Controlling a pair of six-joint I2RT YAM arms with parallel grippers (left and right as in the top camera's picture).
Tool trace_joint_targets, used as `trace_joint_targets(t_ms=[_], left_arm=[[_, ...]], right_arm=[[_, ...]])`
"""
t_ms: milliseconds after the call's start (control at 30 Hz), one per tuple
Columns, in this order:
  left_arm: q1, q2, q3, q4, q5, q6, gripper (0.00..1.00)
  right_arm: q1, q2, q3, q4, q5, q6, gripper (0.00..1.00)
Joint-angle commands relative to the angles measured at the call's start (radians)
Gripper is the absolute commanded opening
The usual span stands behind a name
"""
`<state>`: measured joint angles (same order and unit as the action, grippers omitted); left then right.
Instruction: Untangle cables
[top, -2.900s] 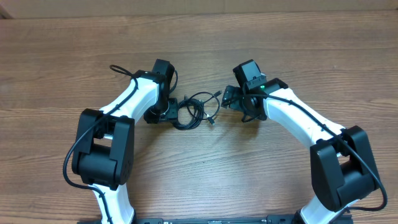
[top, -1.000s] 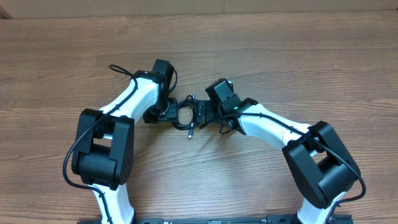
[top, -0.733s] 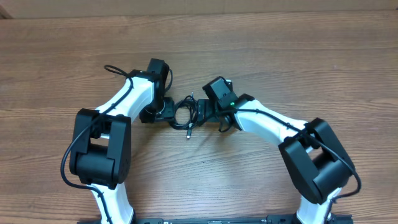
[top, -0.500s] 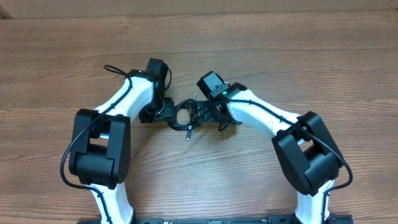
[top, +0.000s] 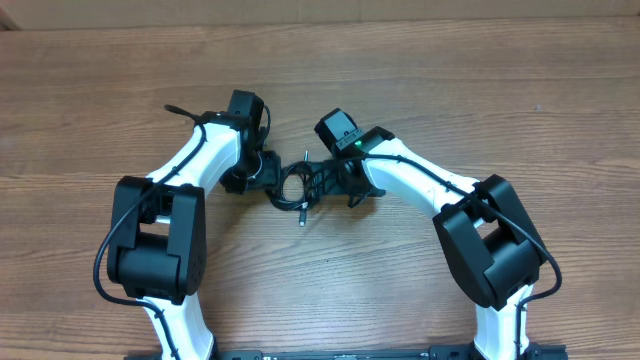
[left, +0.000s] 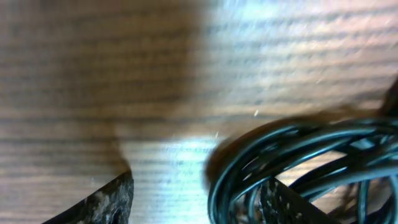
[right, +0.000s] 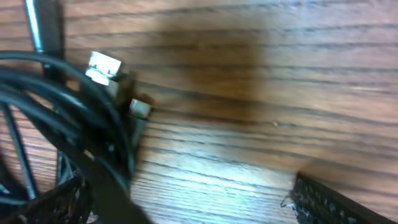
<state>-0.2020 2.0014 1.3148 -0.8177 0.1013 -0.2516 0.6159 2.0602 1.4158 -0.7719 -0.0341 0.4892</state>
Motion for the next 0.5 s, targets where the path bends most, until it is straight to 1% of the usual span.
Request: trace_joint_targets(t_ms=[0,100,200,400,467], left_arm=[[-0.001,0.072,-0.052,0.045,0.056,0.011,0.67],[-0.001,0.072,-0.052,0.033,0.031,0.007,0.65],[-0.001,0.072,-0.063,0.016,-0.063,-0.019,0.64],[0.005,0.072,-0.127,0.03,-0.287,-0.168,0.64],[0.016,0.072,-0.137,0.023,-0.328,-0.196,0.65]], right_arm=[[0.003,0.061,-0.006,0.023,-0.08,-0.023,1.0],[0.003,0.061,-0.006,0.023,-0.078,-0.019,1.0],[0.003,0.061,-0.009,0.021,-0.061,-0.008,1.0],[0.003,0.061,-0.021,0.024,-0.047,0.011,1.0],[0.003,0.061,-0.022,0.022,-0.042,0.016,1.0]])
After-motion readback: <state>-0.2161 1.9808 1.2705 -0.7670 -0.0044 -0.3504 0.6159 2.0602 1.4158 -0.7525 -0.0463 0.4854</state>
